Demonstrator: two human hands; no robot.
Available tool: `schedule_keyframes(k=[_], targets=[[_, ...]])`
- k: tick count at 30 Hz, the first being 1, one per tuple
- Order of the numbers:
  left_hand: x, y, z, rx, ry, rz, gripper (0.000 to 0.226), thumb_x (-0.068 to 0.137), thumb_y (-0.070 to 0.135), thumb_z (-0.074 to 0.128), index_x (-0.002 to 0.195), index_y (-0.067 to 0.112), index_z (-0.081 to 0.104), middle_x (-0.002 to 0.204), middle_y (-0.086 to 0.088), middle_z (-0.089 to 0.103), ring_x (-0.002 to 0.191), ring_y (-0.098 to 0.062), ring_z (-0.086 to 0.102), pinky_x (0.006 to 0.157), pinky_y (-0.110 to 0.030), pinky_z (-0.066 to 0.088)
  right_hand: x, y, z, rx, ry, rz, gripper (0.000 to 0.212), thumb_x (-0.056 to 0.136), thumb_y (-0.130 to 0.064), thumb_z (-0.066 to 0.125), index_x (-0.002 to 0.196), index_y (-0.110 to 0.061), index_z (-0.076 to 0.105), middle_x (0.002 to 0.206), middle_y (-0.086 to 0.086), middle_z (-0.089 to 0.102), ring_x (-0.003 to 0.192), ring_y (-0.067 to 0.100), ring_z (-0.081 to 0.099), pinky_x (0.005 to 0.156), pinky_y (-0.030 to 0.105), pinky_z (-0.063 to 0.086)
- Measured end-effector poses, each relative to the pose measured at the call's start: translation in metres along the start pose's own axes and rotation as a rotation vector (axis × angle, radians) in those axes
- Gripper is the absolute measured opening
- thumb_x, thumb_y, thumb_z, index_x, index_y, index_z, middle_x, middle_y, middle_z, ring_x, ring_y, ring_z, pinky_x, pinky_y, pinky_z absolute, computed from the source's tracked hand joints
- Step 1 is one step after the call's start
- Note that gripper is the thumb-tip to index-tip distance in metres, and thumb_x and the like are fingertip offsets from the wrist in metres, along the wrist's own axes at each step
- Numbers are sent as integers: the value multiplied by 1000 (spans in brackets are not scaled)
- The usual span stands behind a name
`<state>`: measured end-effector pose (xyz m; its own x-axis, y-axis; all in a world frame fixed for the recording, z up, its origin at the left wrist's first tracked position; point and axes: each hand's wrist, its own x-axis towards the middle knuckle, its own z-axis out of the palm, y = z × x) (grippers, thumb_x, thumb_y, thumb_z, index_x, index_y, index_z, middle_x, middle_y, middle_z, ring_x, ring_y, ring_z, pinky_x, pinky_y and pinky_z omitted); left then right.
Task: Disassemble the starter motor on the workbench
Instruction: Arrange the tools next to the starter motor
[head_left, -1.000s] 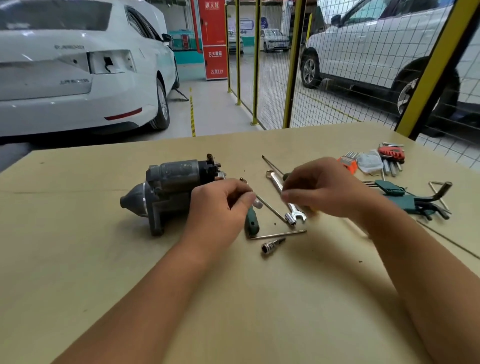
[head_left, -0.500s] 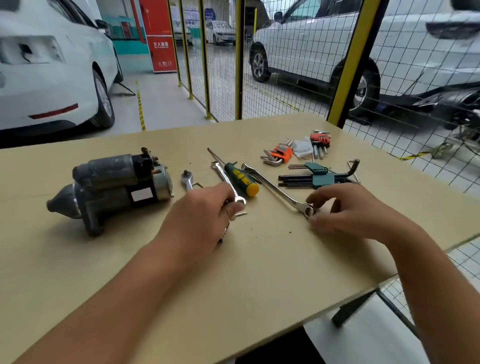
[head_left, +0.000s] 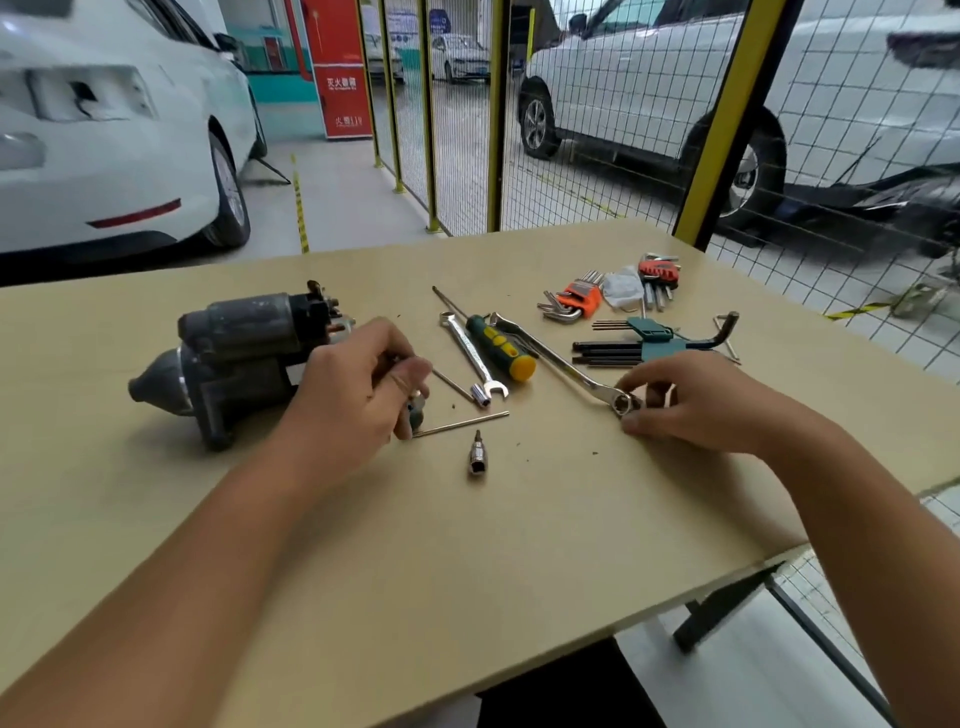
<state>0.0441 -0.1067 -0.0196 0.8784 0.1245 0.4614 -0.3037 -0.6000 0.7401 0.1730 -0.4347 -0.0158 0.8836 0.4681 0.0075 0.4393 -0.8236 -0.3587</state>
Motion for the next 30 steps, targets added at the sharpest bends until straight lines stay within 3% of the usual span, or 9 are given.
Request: schedule_keyframes(k=[3, 8, 12, 16, 19, 22, 26, 30], targets=[[-2, 1, 3, -14, -46, 17, 13, 104, 15, 61, 90, 17, 62, 70, -5, 70, 47, -16, 64, 46, -20, 48, 0, 0, -3, -7, -3, 4, 17, 80, -42, 82, 84, -36, 67, 85, -13, 64, 80, 5, 57, 66, 26, 44], [-1, 0, 2, -101, -40, -5, 16, 108, 18, 54, 97, 25, 62, 72, -6, 66, 49, -20, 68, 41, -21, 46, -5, -16, -13, -270, -39, 90, 12, 96, -34, 65, 89, -25, 62, 92, -1, 64, 77, 8, 52, 65, 30, 42], [1, 2, 0, -256, 20, -47, 17, 106, 13, 58, 107, 29, 63, 77, -12, 62, 48, -21, 64, 44, -16, 42, -2, -83, -17, 326, 197, -178, 14, 101, -22, 58, 89, -22, 65, 64, 3, 65, 55, 22, 62, 48, 36, 47], [3, 6, -5, -255, 114, -33, 38, 98, 4, 67, 122, 33, 64, 86, 4, 70, 63, -12, 67, 57, -17, 49, 37, -170, 3, 963, -45, -401, 12, 99, -2, 58, 107, -2, 67, 82, 22, 62, 67, 27, 67, 63, 35, 60], [4, 5, -21, -237, 322, -56, 19, 96, 12, 73, 106, 28, 68, 79, 4, 75, 59, -6, 66, 56, -15, 49, 67, -194, 19, 1417, -243, -411, 26, 96, 6, 57, 121, 2, 63, 89, 18, 58, 74, 24, 64, 74, 37, 59], [7, -3, -36, -211, 377, -39, 13, 95, 17, 75, 91, 28, 71, 63, 4, 69, 46, -3, 57, 48, -15, 45, 83, -185, 42, 1784, -371, -332, 27, 89, 2, 60, 112, -5, 73, 96, 15, 67, 73, 19, 65, 75, 36, 59], [7, -5, -35, -78, 276, 45, 17, 94, 21, 75, 88, 37, 74, 63, 14, 67, 51, -3, 60, 53, -12, 46, 89, -176, 58, 1949, -388, -160, 23, 87, -2, 61, 97, -12, 79, 104, 13, 73, 73, 18, 69, 67, 32, 59], [4, -1, -23, -17, 262, 37, 20, 94, 26, 70, 96, 46, 73, 76, 23, 70, 66, 0, 64, 64, -13, 49, 88, -176, 51, 1997, -370, -156, 19, 87, -4, 61, 94, -11, 78, 103, 13, 74, 66, 15, 65, 61, 28, 57]])
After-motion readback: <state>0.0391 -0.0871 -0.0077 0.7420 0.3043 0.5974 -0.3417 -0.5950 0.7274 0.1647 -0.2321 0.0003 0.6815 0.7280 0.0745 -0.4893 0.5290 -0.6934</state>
